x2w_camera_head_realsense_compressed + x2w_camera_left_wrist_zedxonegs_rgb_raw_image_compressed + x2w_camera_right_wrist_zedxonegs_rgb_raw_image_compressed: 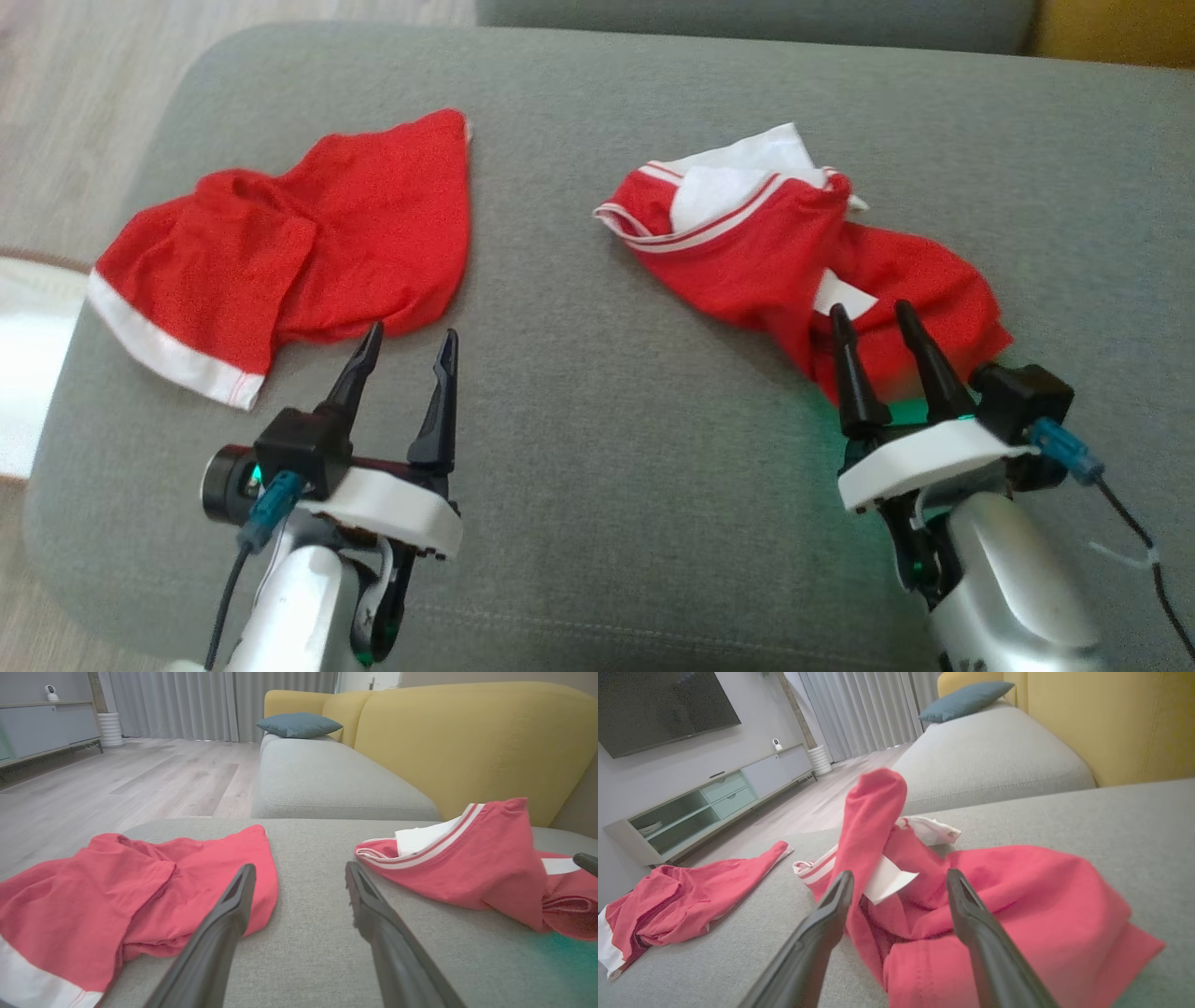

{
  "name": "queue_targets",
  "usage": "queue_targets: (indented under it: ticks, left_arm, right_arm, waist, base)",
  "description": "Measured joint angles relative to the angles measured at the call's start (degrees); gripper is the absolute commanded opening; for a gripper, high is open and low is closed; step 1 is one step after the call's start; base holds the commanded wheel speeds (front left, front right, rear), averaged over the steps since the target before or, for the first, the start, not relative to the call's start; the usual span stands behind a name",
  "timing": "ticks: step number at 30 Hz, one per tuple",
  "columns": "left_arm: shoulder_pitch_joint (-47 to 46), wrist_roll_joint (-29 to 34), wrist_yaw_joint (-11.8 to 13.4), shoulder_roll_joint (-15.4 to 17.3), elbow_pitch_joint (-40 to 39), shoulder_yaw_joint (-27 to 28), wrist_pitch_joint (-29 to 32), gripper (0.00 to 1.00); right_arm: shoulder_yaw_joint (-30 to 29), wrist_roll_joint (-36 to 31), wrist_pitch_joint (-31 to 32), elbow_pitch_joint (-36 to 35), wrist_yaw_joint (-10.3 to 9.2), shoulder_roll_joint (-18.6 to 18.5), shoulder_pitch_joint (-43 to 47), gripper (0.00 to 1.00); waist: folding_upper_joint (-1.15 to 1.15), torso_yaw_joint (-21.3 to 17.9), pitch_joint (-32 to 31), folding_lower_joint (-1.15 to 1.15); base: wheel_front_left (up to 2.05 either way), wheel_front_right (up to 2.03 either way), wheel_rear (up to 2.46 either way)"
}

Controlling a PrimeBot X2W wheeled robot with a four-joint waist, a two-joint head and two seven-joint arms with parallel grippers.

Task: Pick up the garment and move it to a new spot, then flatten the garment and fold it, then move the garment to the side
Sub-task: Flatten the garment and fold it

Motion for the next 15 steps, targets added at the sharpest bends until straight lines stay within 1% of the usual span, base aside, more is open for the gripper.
queue_targets:
  ticks: [4, 10, 11, 12, 13, 15]
  left_arm:
    - [-0.06, 0.0, 0.0, 0.01, 0.13, 0.05, 0.0, 1.0]
    - [-0.06, 0.0, -0.01, 0.0, 0.2, 0.05, 0.0, 1.0]
    - [-0.06, 0.0, -0.01, 0.0, 0.2, 0.05, 0.0, 1.0]
    - [-0.06, 0.01, -0.01, 0.0, 0.2, 0.05, 0.0, 1.0]
    - [-0.06, 0.01, -0.01, 0.0, 0.24, 0.05, 0.0, 1.0]
    - [-0.06, 0.02, -0.01, 0.0, 0.33, 0.09, 0.0, 1.0]
  right_arm:
    - [-0.44, 1.86, -0.01, 3.15, 0.0, -0.02, -2.03, 1.0]
    - [0.4, 3.68, -0.1, 5.73, 0.0, -0.03, -3.54, 1.0]
    - [0.47, 4.2, -0.11, 6.06, 0.0, -0.03, -3.58, 0.76]
    - [0.54, 4.56, -0.2, 6.34, 0.0, -0.03, -3.63, 0.14]
    - [0.59, 4.66, -0.29, 6.55, 0.0, -0.03, -3.74, 0.0]
    - [0.65, 4.2, -0.55, 6.58, 0.0, -0.03, -4.24, 0.0]
  waist:
    - [0.0, 1.55, 0.98, 0.0]
    - [0.0, 2.24, 1.71, 0.0]
    - [0.0, 2.21, 1.73, 0.0]
    - [0.0, 2.16, 1.75, 0.0]
    - [0.0, 2.07, 1.76, 0.0]
    - [0.0, 1.81, 1.76, 0.0]
  base:
    - [0.0, 0.0, 0.0]
    - [0.0, 0.0, 0.0]
    - [0.0, 0.0, 0.0]
    - [0.0, 0.0, 0.0]
    - [0.0, 0.0, 0.0]
    - [0.0, 0.0, 0.0]
